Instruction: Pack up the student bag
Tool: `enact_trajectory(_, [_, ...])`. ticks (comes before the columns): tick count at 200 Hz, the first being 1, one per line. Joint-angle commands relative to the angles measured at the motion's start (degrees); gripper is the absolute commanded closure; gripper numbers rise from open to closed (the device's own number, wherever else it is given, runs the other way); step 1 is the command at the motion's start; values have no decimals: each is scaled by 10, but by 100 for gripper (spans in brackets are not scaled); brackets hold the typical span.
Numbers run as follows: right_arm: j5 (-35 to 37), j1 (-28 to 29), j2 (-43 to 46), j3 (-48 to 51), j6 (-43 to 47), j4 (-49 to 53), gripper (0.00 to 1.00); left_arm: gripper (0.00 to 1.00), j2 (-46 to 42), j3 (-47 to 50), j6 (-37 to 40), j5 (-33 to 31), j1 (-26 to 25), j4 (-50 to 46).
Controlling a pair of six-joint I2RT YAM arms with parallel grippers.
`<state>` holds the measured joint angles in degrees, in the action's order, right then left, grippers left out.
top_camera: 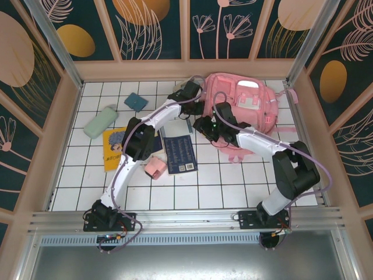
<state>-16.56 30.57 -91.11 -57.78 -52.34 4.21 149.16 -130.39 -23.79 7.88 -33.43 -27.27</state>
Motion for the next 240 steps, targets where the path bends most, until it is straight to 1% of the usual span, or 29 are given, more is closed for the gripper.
enact_trajectory(1, [48, -20, 46, -14, 94, 106, 55, 100, -35, 39, 6, -2, -1, 35])
enact_trajectory(9, [67, -31, 61, -8, 110, 122, 55, 100, -43, 50, 3, -3, 0, 37])
enact_trajectory(12, [72, -37, 68, -6, 116, 128, 55, 98, -45, 52, 1, -2, 0, 37])
enact_trajectory(17, [79, -48, 76, -2, 125, 135, 55, 91, -49, 56, -1, -1, -1, 36])
enact_trajectory(24, [86, -66, 85, 2, 138, 144, 55, 79, -53, 61, -3, 3, -1, 35])
enact_trajectory(28, [90, -79, 88, 2, 146, 149, 55, 75, -55, 63, -6, 5, -1, 35])
enact_trajectory(48, [104, -139, 87, -1, 191, 166, 55, 65, -74, 77, -21, 3, 0, 28])
enact_trajectory(58, [118, -165, 79, -8, 213, 175, 55, 59, -86, 85, -39, -19, -1, 16])
enact_trajectory(69, [128, -191, 67, -12, 234, 179, 55, 55, -100, 93, -58, -38, 0, -3])
enact_trajectory(83, [133, -227, 53, -4, 246, 167, 63, 54, -119, 111, -84, -38, -1, -17])
enact_trajectory(104, [138, -266, 33, 7, 252, 158, 63, 54, -157, 169, -115, -13, -2, 4])
enact_trajectory(114, [149, -280, 23, 11, 255, 158, 65, 54, -177, 200, -132, -6, -2, 20])
enact_trajectory(132, [163, -290, 16, 27, 257, 155, 65, 54, -206, 245, -158, 14, -2, 56])
enact_trajectory(149, [166, -290, 11, 48, 258, 149, 65, 53, -210, 269, -178, 52, -3, 102])
enact_trajectory(178, [151, -285, 11, 83, 255, 147, 67, 53, -150, 217, -186, 89, -7, 91])
enact_trajectory(190, [129, -278, 16, 101, 249, 141, 67, 53, -124, 196, -183, 95, -8, 94])
enact_trajectory(199, [112, -268, 21, 113, 241, 136, 67, 55, -99, 169, -177, 93, -8, 79])
enact_trajectory(217, [80, -232, 30, 134, 218, 127, 67, 58, -52, 106, -165, 88, -8, 44])
enact_trajectory(228, [68, -200, 32, 142, 198, 123, 67, 61, -28, 77, -158, 88, -8, 34])
enact_trajectory(240, [52, -165, 30, 151, 169, 110, 67, 61, -7, 50, -152, 85, -8, 30])
